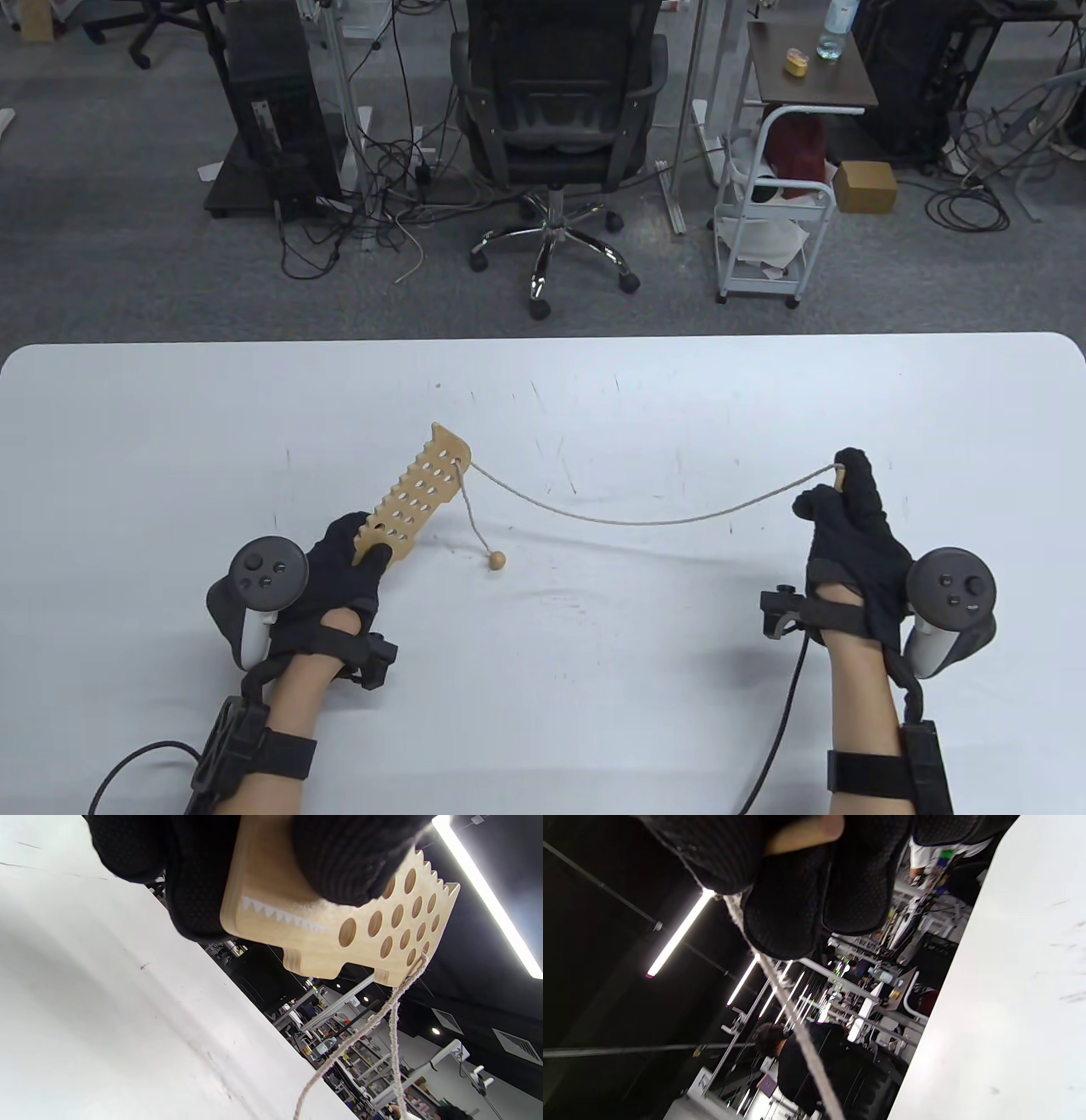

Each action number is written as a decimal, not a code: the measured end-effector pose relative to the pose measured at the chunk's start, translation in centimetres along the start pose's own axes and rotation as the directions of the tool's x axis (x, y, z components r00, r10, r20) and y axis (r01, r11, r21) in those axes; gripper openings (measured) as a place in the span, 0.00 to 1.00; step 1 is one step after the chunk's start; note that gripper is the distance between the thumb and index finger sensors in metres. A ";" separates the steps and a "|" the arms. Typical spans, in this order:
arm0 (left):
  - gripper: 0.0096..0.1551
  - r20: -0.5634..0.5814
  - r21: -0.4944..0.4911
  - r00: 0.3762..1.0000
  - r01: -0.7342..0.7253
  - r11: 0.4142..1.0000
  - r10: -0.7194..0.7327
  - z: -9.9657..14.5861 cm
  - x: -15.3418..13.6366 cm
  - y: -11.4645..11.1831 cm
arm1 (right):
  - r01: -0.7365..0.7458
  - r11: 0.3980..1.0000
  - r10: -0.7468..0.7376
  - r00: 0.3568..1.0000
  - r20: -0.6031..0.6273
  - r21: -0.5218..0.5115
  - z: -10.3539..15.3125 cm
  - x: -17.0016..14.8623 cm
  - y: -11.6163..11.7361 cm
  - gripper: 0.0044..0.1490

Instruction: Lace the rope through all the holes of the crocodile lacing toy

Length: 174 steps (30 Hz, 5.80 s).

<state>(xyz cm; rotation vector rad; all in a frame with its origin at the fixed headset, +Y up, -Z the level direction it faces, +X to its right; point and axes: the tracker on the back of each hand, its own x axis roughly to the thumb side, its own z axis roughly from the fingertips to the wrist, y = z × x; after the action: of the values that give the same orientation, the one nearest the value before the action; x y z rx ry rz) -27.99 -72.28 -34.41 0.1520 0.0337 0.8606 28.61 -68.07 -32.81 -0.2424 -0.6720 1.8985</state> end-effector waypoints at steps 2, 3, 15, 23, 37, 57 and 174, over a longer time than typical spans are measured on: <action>0.31 0.018 -0.012 1.000 0.008 1.000 -0.007 0.1 0.3 -0.2 | -0.034 0.999 0.033 0.999 0.026 0.013 0.1 0.2 0.6 0.35; 0.31 0.029 -0.019 0.999 0.014 1.000 -0.014 0.1 0.5 -0.3 | -0.054 0.998 0.052 0.998 0.035 0.038 0.2 0.2 0.9 0.34; 0.31 0.123 -0.075 0.990 0.084 0.994 -0.074 0.7 1.9 -1.7 | -0.043 0.989 0.037 0.998 0.042 0.139 1.1 0.3 3.5 0.23; 0.31 0.181 -0.108 0.979 0.117 0.987 -0.096 1.1 2.9 -2.6 | -0.112 0.971 0.101 0.993 0.064 0.211 1.6 0.7 4.7 0.23; 0.31 0.294 -0.176 0.944 0.210 0.962 -0.152 2.0 4.5 -4.4 | -0.137 0.953 0.125 0.990 0.063 0.270 2.6 0.4 7.0 0.23; 0.31 0.415 -0.264 0.890 0.318 0.911 -0.190 3.1 6.0 -7.0 | 0.133 0.925 -0.097 0.988 -0.116 0.357 4.7 -0.6 10.0 0.22; 0.30 0.336 -0.143 0.935 0.170 0.975 -0.114 3.0 5.9 -4.8 | -0.145 0.644 0.092 0.989 0.112 0.751 8.9 0.9 15.3 0.38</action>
<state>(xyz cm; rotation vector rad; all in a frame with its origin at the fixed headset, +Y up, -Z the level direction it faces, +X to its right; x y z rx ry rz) -20.25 -71.32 -31.92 0.1282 -0.3356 0.6809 12.15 -74.69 -33.87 0.3330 0.1630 2.1539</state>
